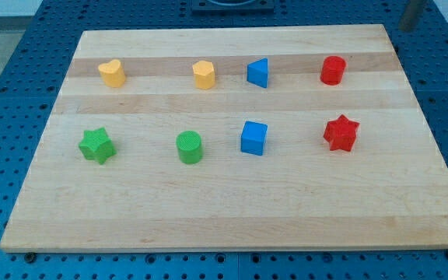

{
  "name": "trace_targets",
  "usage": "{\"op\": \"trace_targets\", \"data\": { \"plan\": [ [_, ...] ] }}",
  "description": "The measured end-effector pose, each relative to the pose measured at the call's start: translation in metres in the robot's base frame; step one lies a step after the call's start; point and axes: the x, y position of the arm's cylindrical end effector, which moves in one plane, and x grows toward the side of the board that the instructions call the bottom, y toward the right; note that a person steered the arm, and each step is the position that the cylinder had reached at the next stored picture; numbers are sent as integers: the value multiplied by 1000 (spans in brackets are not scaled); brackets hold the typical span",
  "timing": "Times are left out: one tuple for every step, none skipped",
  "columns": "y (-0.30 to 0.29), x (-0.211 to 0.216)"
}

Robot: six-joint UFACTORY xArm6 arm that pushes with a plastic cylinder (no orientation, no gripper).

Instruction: Point your arm at the red circle

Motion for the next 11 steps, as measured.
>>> {"op": "trace_targets", "data": {
  "plan": [
    [-1, -1],
    [-1, -1],
    [9, 0],
    [9, 46],
    [8, 82],
    [5, 82],
    [-13, 82],
    [-24, 107],
    [-28, 136],
    [-63, 157],
    [-122, 161]
  ]
}}
